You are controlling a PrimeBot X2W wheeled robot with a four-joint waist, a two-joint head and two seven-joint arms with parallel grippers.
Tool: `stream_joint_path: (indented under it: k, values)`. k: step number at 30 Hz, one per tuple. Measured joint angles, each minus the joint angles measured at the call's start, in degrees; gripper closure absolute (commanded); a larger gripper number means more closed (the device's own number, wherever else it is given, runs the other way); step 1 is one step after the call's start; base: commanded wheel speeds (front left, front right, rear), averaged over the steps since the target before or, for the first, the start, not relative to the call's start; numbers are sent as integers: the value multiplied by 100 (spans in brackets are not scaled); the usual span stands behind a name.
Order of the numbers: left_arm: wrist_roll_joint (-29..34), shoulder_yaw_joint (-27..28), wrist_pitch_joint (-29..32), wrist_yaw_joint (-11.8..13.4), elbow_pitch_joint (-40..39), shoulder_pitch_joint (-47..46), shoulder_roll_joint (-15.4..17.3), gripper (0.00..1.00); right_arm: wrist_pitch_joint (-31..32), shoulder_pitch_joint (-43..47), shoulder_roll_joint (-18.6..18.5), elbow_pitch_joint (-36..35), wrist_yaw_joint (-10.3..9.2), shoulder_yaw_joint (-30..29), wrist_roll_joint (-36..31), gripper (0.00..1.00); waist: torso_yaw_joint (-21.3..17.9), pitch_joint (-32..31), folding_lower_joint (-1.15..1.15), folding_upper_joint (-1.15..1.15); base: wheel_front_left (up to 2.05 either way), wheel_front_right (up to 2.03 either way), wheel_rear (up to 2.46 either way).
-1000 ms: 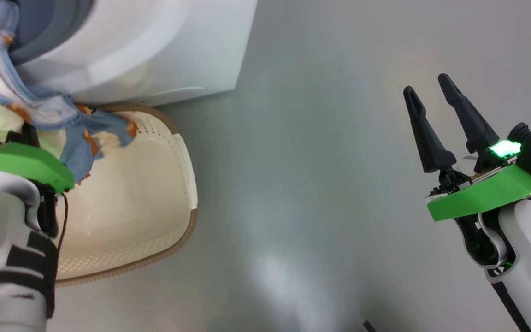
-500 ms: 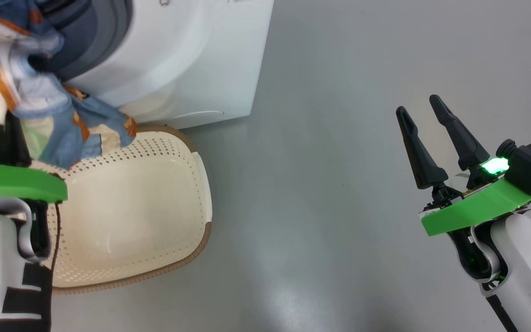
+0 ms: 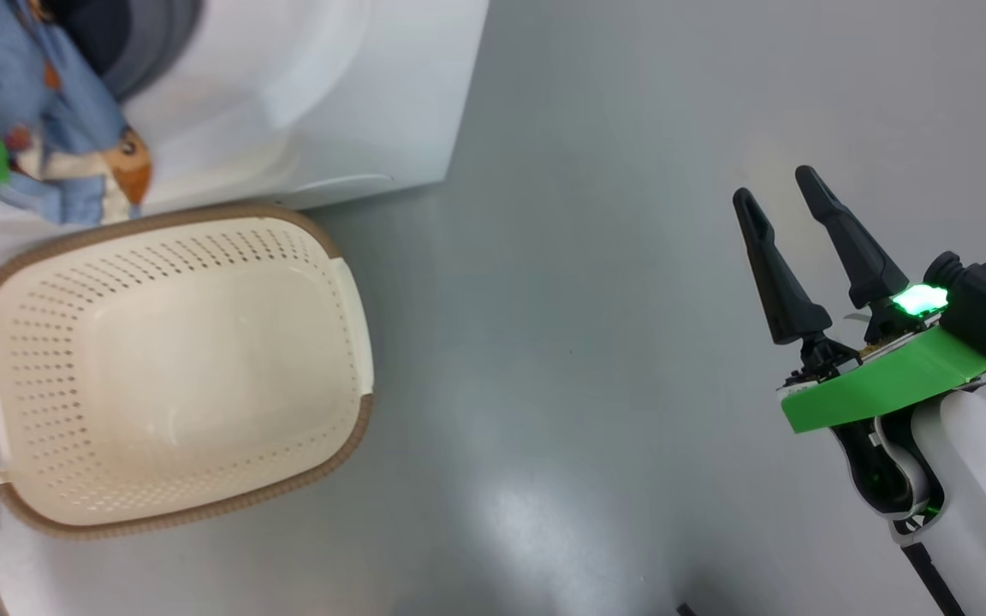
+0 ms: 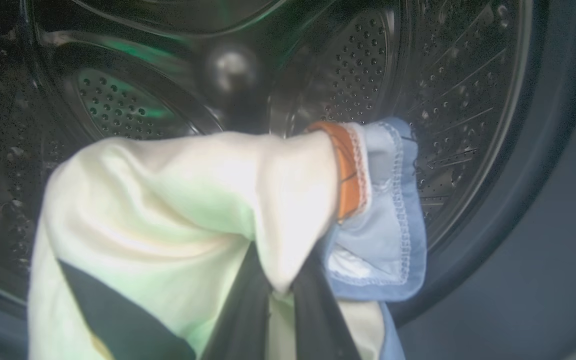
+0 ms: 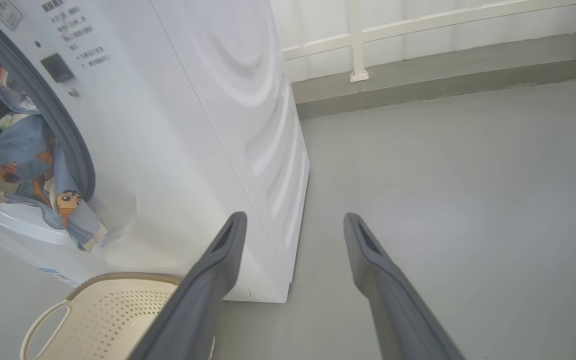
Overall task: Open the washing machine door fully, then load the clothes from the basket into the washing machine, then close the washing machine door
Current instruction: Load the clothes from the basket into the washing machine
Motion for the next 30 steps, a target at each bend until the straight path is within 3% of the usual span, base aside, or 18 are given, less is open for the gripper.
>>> stream_joint_path:
  k: [7, 13, 17, 23, 24, 25, 26, 27, 28, 30]
  values:
    - [82, -15, 55, 93, 756, -1104, 248, 100, 0, -180, 41, -43, 0, -14, 4, 0, -216, 405, 0, 0, 0, 0, 0]
    - [320, -30, -651, 149, 1104, -2020, 467, 100, 0, -221, 92, -60, 0, -19, 7, 0, -454, 685, 0, 0, 0, 0, 0]
    - [408, -44, -1044, 196, 1234, -2348, 495, 100, 0, -222, 138, -63, 0, -20, 7, 0, -577, 806, 0, 0, 0, 0, 0]
    - [436, -118, -1022, 203, 1824, -2499, 497, 100, 0, -222, 190, -48, 0, -16, 7, 0, -620, 856, 0, 0, 0, 0, 0]
    - [436, -118, -1022, 203, 1824, -2499, 497, 96, 0, -222, 190, -48, 0, -16, 7, 0, -620, 856, 0, 0, 0, 0, 0]
    - [412, -108, -879, 202, 1980, -2527, 493, 55, 0, -223, 192, -45, 0, -14, 7, 0, -614, 844, 0, 0, 0, 0, 0]
    - [382, -108, -694, 202, 2142, -2547, 490, 37, 0, -223, 191, -42, 0, -14, 7, 0, -607, 829, 0, 0, 0, 0, 0]
    - [380, -115, -516, 223, 2306, -2572, 485, 37, 0, -223, 191, -38, 0, -13, 7, 0, -599, 813, 0, 0, 0, 0, 0]
    - [376, -119, -405, 253, 2425, -2587, 474, 0, 0, -224, 191, -31, 0, -12, 7, 0, -590, 795, 0, 0, 0, 0, 0]
    - [346, -140, -133, 297, 2625, -2604, 461, 0, 0, -225, 190, -18, 0, -5, 7, 0, -574, 748, 0, 0, 0, 0, 0]
